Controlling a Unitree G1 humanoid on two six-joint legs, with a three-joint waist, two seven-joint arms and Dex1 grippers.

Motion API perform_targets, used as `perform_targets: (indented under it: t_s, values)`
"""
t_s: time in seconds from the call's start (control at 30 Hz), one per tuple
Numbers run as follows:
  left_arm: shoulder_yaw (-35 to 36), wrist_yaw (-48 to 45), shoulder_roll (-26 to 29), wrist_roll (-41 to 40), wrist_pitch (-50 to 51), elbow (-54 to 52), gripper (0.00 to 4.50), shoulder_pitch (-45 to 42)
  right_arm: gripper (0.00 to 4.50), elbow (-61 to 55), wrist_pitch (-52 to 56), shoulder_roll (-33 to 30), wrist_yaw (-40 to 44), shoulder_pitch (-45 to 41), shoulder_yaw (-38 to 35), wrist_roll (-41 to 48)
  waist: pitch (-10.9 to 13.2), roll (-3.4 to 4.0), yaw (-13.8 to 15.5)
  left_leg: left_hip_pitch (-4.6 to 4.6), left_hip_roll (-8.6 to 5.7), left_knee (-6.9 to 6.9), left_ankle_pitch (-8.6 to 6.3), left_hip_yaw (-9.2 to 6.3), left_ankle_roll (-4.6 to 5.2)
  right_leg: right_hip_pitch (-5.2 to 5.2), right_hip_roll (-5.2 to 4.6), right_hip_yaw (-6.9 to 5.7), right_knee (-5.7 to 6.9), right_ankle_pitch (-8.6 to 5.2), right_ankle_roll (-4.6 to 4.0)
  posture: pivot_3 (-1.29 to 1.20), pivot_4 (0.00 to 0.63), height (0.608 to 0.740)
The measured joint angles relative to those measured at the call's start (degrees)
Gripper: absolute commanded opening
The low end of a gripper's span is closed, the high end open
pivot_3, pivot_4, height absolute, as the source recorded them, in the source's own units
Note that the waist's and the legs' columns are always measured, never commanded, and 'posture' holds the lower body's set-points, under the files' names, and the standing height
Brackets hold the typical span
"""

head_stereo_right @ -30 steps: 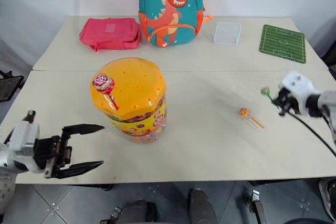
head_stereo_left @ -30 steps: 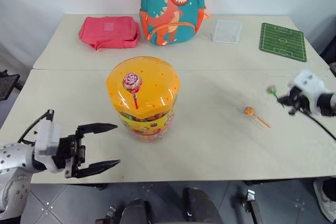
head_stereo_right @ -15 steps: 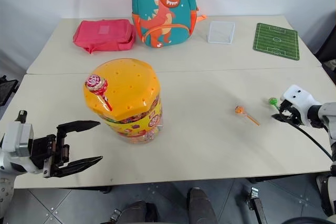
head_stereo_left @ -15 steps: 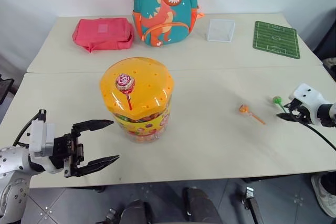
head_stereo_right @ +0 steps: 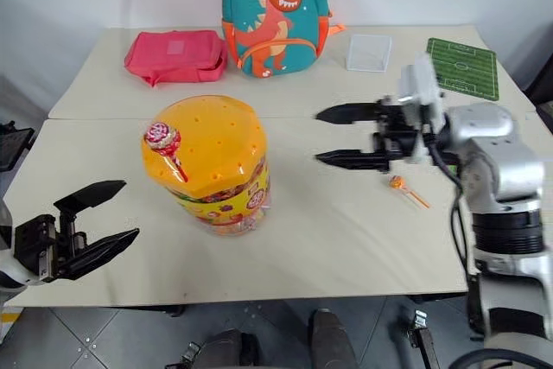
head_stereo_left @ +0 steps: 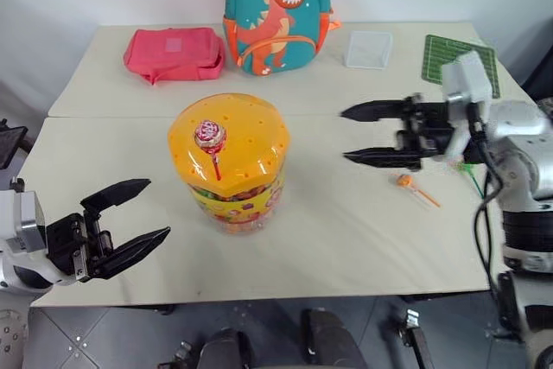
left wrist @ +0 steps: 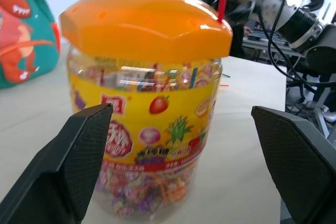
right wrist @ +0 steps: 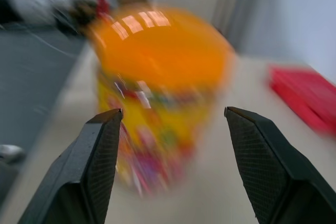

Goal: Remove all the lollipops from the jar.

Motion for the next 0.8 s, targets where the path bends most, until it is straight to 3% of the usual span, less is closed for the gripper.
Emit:
perform_targets:
  t_s: [0.23, 0.53, 0.63, 0.8]
  values:
    - [-0.6, -1.9, 0.3, 0.8, 0.5, 1.9, 4.5, 0.5, 3.24, -3.8, 4.4, 10.0, -7.8, -6.6, 9.3, -2.9, -0.1, -0.15, -0.1, -0.04, -0.2, 0.04, 0.0, -0.09, 0.0, 0.04, -0.04, -0.17, -0.01, 0.0, -0.01, 0.0, 0.15, 0.74]
    - [-2.2, -2.4, 0.6, 2.3, 0.5, 3.1, 4.5, -1.4, 3.24, -3.3, 0.4, 16.0, -8.4, -10.7, 15.4, -10.0, -0.1, -0.15, -0.6, 0.01, -0.16, 0.01, 0.0, -0.1, -0.01, 0.01, -0.03, -0.3, 0.36, 0.0, -0.01, 0.0, 0.15, 0.74]
    - [-2.2, -2.7, 1.2, 2.6, 0.5, 4.3, 4.5, -1.6, 2.63, -3.0, 0.4, 16.4, -8.1, -12.0, 16.2, -11.0, -0.1, -0.17, -0.5, 0.01, -0.15, 0.02, 0.0, -0.12, -0.01, 0.02, -0.03, -0.32, 0.35, 0.0, -0.01, 0.0, 0.15, 0.74]
    - [-2.7, -2.7, 1.4, 2.8, 0.5, 4.7, 4.5, -2.8, 0.99, -3.0, 1.8, 17.5, -8.3, -12.6, 16.2, -11.1, -0.1, -0.17, -0.6, 0.01, -0.14, 0.01, 0.0, -0.15, -0.01, 0.02, -0.05, -0.35, 0.37, 0.0, -0.01, 0.0, 0.15, 0.74]
